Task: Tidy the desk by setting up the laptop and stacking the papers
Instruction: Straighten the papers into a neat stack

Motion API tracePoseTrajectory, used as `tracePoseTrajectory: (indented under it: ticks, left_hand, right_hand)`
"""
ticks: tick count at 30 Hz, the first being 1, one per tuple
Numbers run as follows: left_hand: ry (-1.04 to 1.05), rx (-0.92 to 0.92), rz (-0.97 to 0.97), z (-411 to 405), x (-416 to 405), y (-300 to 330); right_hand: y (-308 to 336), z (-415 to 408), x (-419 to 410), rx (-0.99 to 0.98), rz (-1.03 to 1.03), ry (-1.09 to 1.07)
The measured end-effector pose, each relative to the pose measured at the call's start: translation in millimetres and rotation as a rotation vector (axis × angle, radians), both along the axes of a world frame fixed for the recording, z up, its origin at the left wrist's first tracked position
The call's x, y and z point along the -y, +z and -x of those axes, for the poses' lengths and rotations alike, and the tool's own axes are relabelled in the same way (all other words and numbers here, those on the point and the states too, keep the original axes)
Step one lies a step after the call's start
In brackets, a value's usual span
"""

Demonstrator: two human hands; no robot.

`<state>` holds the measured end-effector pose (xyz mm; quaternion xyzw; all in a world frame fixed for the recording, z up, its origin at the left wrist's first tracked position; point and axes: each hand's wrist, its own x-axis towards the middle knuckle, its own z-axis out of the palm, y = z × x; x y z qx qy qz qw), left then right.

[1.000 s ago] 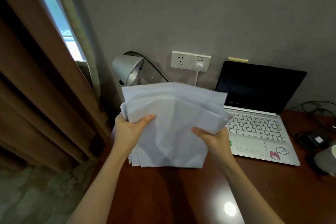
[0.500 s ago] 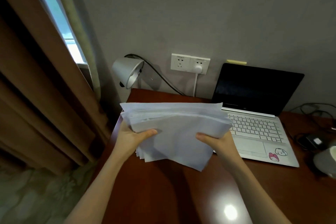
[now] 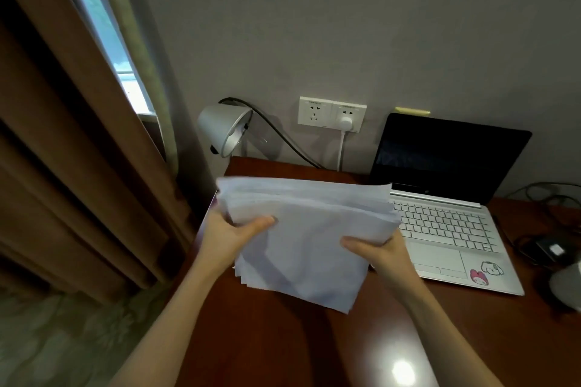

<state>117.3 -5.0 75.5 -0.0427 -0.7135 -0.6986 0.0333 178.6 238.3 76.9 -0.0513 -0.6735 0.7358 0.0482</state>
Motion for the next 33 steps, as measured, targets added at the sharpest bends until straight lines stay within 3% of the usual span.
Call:
tracePoseTrajectory:
  ticks: [6,9,11,13,16,20,24,28,33]
  left_hand:
    - [0.042,0.0,0.056,5.6,-2.8,1.7]
    - [-0.058,-0.012,0.182,10.2,21.3,2.2]
    - [-0.056,0.082,0.204,10.8,38.1,-12.2]
    - [-0.002,0.224,0.011,13.0,51.4,-28.2]
    - [-0.019,0.338,-0.425,12.6,45.5,-39.3]
    - [-0.013,0.26,-0.574,16.2,27.5,-35.1]
    - [0.112,0.137,-0.486,24.4,48.8,-22.9]
    - [0.149,0.127,-0.269,27.8,55.9,-15.3]
    - [0.118,0.253,0.001,8.7,36.8,-39.8]
  right_hand:
    - [5.3,10.6,27.0,-0.077,0.016,-0.307]
    - [19.4,16.4,22.3,-0.112,0.221,-0.412]
    - [26.4,18.6,14.7,-0.161,0.357,-0.45]
    - [32.3,19.2,10.4,-0.195,0.439,-0.448]
    - [31.8,17.0,14.5,-0.172,0.52,-0.35]
    - [27.2,11.7,8.9,-0.098,0.456,-0.165]
    - [30.6,6.0,-39.0,-0.064,0.295,-0.141]
    - [16.6,8.7,-50.5,0.07,-0.135,-0.043]
    - [-27.5,2.9,-45.7,0.178,-0.138,-0.107]
